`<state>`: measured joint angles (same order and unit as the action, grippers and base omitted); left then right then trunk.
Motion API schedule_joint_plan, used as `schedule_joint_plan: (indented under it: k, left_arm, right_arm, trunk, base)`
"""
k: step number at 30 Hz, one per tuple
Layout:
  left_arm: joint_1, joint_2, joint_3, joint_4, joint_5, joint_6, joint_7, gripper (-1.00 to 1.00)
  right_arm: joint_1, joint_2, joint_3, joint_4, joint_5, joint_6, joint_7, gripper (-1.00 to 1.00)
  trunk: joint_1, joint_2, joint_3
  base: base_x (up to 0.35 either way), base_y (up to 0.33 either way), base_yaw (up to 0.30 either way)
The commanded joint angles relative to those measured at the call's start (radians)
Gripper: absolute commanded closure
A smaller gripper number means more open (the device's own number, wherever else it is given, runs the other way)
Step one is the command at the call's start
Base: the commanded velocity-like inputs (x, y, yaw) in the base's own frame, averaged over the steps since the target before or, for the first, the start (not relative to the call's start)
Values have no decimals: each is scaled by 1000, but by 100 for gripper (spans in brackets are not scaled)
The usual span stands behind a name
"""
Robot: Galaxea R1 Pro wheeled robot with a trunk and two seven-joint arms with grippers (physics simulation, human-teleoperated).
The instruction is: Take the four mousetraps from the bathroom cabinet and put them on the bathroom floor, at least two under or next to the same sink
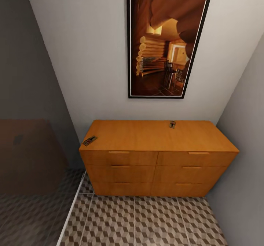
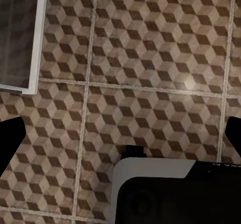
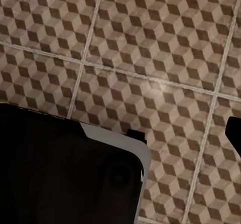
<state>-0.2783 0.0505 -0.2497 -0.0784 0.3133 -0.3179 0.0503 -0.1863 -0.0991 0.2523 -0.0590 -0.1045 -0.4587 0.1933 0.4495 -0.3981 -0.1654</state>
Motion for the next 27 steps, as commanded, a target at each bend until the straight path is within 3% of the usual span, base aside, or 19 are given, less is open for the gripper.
schedule_joint_plan:
  k: [1,16,27]
  left_arm:
    - [-1,0,-9,0,4,-3,5,-100]
    - [-1,0,-9,0,4,-2,5,-100]
    - [-1,0,-8,0,4,-2,5,-100]
  right_arm:
    - [-1,0,5,1,-11,-3,6,-100]
    - [-1,-1,4,1,-12,-3,6,-100]
    - [-1,-2,3,1,-13,-4,6,-100]
  trunk:
    - [1,-2,-2]
    - [1,-2,-2]
    - [1,-2,-2]
  base:
    - [0,0,0]
    - [-5,0,0]
    - [-177,0,0]
